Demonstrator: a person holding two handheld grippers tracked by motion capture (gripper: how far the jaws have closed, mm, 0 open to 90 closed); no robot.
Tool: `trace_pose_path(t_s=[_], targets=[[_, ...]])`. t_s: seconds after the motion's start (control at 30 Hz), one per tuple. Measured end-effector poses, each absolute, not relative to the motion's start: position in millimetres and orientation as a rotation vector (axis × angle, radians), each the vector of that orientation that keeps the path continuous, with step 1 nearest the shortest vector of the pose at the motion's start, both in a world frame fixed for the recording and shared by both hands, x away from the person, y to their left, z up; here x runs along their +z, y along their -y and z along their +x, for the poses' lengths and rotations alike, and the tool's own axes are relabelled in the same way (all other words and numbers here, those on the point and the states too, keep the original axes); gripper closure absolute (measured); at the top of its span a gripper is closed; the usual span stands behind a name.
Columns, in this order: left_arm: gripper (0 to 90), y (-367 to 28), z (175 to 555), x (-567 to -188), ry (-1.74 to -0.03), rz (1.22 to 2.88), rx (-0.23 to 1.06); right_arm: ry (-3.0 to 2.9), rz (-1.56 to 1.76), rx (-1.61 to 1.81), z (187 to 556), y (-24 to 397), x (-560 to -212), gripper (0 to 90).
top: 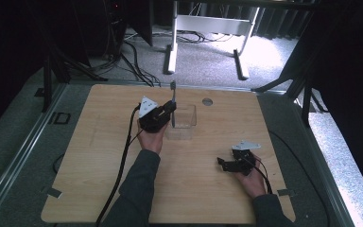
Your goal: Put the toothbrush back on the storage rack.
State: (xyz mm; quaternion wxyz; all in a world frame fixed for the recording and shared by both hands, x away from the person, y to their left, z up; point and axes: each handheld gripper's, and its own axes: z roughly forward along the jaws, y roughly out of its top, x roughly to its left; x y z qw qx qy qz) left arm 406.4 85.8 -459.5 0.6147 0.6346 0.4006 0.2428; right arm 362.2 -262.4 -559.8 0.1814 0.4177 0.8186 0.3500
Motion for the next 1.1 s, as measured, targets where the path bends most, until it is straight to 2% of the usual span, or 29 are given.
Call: trace_pose_path(t_s=[1.1], targets=[[78.0, -83.0, 414.5, -472.3, -0.909, 1.543, 0.601, -2.311, 1.18, 0.988, 362.2, 262.4, -559.7, 18.6]])
